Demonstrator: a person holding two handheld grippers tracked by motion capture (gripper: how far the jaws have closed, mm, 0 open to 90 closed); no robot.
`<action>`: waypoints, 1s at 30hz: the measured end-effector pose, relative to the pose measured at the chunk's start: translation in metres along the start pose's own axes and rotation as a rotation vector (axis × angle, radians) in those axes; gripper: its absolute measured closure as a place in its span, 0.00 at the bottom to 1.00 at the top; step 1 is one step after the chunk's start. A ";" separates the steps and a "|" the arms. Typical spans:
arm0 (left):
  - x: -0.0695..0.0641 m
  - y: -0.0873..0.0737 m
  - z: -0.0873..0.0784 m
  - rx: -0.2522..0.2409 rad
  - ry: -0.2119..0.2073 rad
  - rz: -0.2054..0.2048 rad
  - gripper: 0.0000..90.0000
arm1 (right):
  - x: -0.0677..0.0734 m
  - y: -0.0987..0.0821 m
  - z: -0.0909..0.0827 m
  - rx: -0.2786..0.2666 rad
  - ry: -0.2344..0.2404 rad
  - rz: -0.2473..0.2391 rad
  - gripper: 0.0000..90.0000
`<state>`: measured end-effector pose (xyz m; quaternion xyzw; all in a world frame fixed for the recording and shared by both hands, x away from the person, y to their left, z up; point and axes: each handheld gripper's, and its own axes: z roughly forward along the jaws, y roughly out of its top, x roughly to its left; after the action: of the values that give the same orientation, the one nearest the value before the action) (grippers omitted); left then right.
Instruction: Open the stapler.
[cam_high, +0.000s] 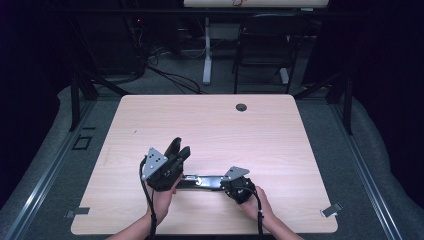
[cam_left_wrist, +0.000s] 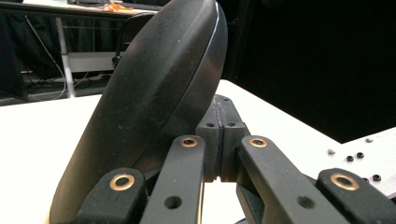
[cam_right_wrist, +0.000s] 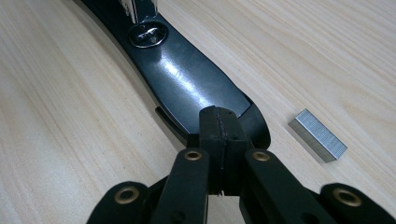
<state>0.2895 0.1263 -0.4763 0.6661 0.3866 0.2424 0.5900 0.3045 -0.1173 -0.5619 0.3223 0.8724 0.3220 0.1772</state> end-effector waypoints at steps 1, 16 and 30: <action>0.000 0.000 0.000 0.000 0.000 -0.002 1.00 | 0.000 0.000 0.000 0.000 0.000 0.000 1.00; 0.009 0.003 -0.010 -0.027 0.038 -0.012 1.00 | 0.000 0.000 0.000 0.002 0.007 -0.005 1.00; 0.028 0.002 -0.027 -0.036 0.081 -0.044 0.99 | 0.000 0.001 0.000 0.010 0.006 -0.012 1.00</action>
<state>0.2855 0.1645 -0.4730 0.6363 0.4204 0.2630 0.5910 0.3051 -0.1170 -0.5612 0.3167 0.8765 0.3175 0.1748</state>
